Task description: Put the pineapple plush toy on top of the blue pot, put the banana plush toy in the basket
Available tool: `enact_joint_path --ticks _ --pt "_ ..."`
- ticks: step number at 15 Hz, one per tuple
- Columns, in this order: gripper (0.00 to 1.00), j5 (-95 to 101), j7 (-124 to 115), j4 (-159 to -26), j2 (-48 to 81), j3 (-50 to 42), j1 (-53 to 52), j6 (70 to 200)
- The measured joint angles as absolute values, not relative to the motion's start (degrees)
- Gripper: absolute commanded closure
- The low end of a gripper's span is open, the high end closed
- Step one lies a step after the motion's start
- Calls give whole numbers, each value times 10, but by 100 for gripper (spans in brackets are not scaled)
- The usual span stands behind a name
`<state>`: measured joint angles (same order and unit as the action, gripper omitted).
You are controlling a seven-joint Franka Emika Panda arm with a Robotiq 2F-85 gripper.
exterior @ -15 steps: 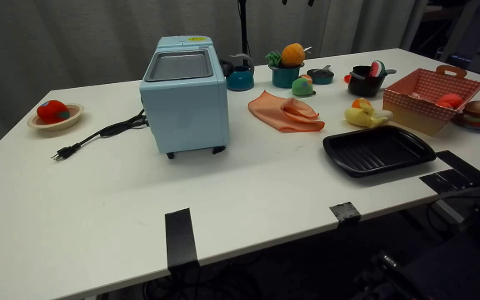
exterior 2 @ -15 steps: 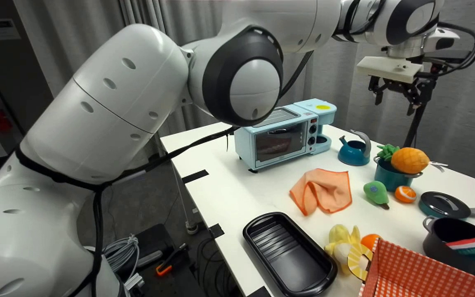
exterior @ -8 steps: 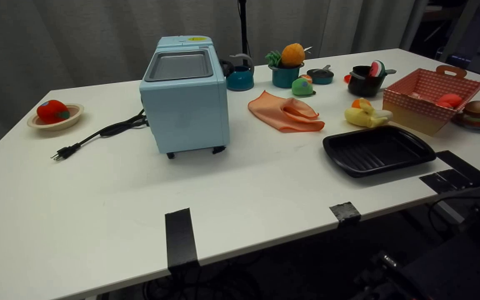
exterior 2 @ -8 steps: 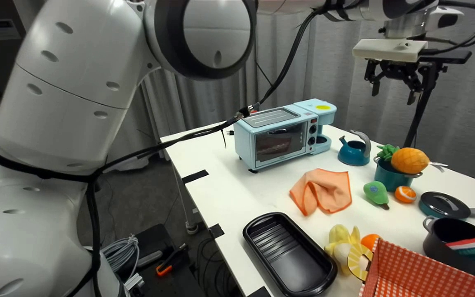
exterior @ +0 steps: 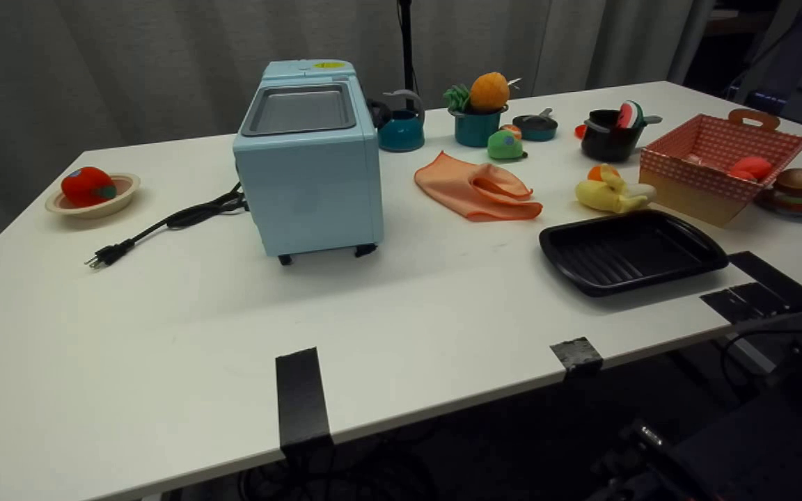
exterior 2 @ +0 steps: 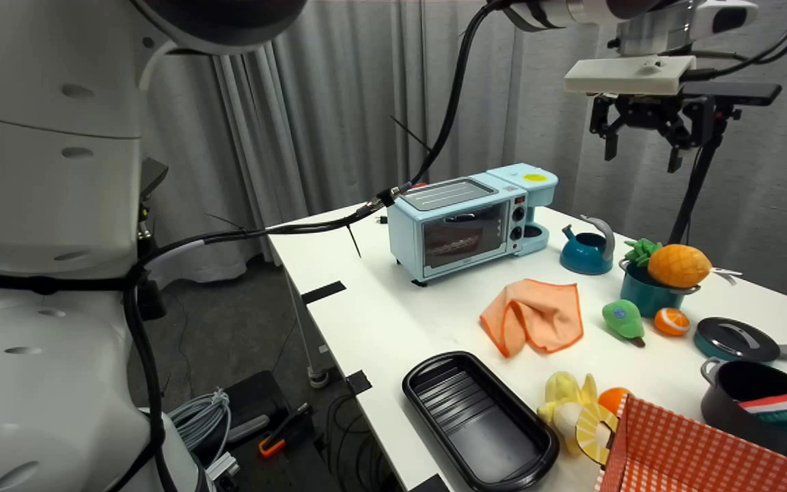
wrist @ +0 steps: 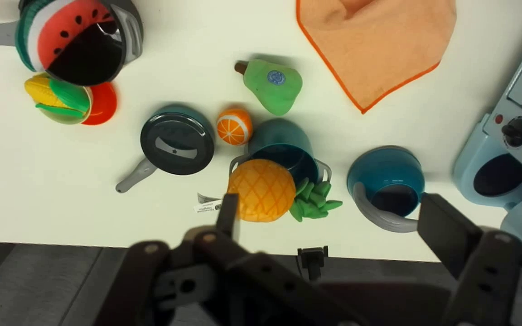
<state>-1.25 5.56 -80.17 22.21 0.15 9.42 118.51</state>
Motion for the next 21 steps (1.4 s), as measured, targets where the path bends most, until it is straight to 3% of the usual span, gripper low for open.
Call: enact_joint_path --ticks 12,21 --pt "0 -12 75 -1147 27 -19 93 1301" --pt "0 -12 111 -1277 27 -51 93 1421"
